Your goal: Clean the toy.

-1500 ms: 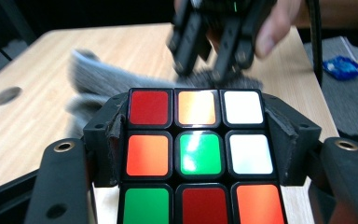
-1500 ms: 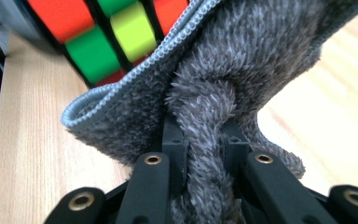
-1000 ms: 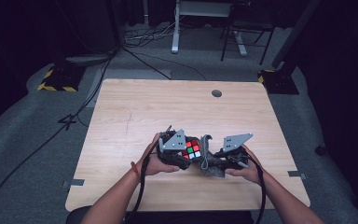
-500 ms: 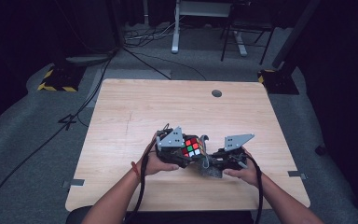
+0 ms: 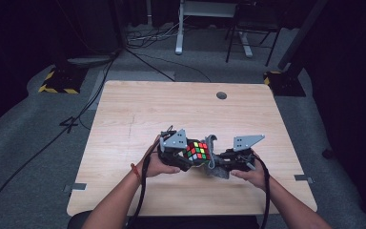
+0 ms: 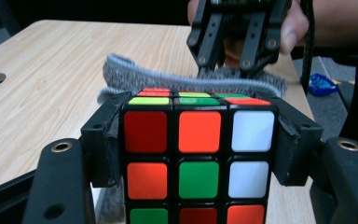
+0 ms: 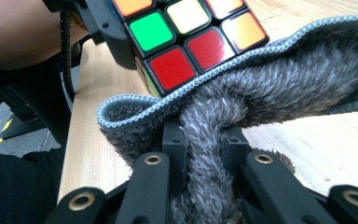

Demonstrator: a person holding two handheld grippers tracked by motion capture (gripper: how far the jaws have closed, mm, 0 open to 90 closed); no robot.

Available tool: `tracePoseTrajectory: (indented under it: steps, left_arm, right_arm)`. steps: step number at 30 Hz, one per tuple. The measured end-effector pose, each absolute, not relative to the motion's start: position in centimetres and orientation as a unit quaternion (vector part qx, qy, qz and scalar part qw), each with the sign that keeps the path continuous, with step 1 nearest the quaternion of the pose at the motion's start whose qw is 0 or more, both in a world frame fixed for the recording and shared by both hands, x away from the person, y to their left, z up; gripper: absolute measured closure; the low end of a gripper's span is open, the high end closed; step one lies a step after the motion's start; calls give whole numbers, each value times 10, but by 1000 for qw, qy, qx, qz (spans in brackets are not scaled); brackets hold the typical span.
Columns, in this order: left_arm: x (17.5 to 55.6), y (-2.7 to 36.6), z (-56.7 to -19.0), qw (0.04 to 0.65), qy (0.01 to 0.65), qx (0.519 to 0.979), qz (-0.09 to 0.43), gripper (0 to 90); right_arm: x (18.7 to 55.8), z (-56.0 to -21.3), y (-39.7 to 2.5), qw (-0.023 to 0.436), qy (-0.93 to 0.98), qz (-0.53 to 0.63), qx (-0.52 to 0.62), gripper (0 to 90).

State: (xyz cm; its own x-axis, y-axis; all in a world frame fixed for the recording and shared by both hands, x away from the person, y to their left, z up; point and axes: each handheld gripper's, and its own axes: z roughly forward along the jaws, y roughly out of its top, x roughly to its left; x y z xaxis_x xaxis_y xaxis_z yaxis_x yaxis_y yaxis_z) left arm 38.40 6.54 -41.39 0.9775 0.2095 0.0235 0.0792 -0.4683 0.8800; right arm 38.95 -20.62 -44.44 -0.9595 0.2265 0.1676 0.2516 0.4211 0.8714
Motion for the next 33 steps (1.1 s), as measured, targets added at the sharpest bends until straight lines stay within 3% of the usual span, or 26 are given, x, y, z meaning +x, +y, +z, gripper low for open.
tracePoseTrajectory:
  steps: [7,24,33]
  left_arm:
    - [380,57,-413,468,65,877,93,328]
    - [382,52,-427,422,50,901,85,333]
    - [379,54,-422,454,51,884,96,337]
  right_arm:
    - [391,-445,-207,7,-847,-512,-147,782]
    - [389,-441,-212,-8,-843,-517,-146,788]
    - [392,-444,-210,-18,-854,-498,-150,787]
